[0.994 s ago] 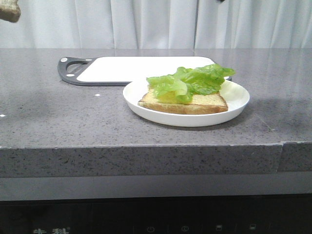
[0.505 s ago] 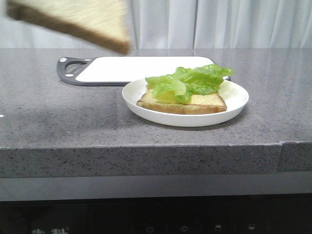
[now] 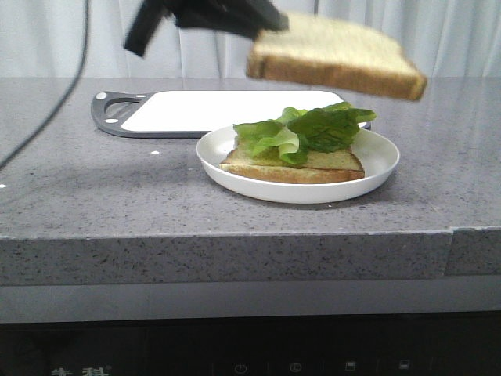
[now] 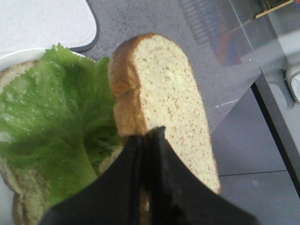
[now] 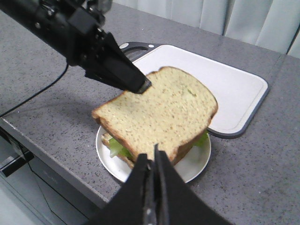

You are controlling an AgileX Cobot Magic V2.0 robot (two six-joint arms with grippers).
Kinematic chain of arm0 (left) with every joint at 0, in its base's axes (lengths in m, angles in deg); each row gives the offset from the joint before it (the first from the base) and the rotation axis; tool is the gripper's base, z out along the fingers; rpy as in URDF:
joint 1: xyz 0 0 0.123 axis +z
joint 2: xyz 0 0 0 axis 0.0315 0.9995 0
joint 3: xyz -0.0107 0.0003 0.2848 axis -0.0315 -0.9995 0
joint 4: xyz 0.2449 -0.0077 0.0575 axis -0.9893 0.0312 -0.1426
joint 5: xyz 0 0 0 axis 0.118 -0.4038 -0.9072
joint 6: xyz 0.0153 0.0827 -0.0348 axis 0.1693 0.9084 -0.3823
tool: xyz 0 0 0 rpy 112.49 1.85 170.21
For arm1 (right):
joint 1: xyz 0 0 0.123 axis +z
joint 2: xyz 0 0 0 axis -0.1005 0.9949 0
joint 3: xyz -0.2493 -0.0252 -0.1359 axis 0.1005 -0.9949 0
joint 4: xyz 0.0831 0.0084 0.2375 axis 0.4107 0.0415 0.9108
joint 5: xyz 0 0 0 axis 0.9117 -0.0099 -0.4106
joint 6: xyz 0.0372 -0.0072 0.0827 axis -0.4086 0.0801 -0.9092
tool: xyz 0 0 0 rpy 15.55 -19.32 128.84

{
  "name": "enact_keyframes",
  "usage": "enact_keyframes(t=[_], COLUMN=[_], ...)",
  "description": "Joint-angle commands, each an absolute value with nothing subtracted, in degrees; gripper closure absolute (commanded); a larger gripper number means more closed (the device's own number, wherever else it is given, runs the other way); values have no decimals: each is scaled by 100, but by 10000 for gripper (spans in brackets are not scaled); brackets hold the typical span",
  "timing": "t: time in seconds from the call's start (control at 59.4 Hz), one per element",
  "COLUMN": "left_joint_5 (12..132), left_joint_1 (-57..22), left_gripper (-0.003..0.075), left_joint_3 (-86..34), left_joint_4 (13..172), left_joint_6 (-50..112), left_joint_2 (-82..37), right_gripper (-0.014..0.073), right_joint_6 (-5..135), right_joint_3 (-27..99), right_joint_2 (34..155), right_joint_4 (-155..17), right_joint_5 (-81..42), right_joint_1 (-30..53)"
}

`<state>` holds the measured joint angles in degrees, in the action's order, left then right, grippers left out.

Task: Left arm grabs bread, right arm adds lettuce
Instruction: 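Bring the held bread slice over the lettuce and lower it with the left gripper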

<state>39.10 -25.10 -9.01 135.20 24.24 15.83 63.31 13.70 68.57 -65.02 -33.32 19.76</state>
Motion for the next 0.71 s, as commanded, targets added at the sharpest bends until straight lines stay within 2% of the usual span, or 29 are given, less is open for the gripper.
enact_keyframes(t=[0.0, 0.337, 0.691], left_joint_5=[3722, 3459, 3399], left_joint_1=[-2460, -2042, -2042], left_gripper=[741, 741, 740], left_joint_3=[-479, -376, -376], left_joint_4=[13896, 13892, 13404], left_joint_6=[2459, 2459, 2426], left_joint_2=[1722, 1929, 1929], right_gripper=[652, 652, 652], right_joint_6=[6379, 6379, 6379], right_joint_3=[1514, 1514, 1514], right_joint_2=[6849, 6849, 6849], right_joint_4=[-6390, -6390, -6390], right_joint_5=[-2977, -2966, -2800], right_joint_1=[1983, 1983, 1983])
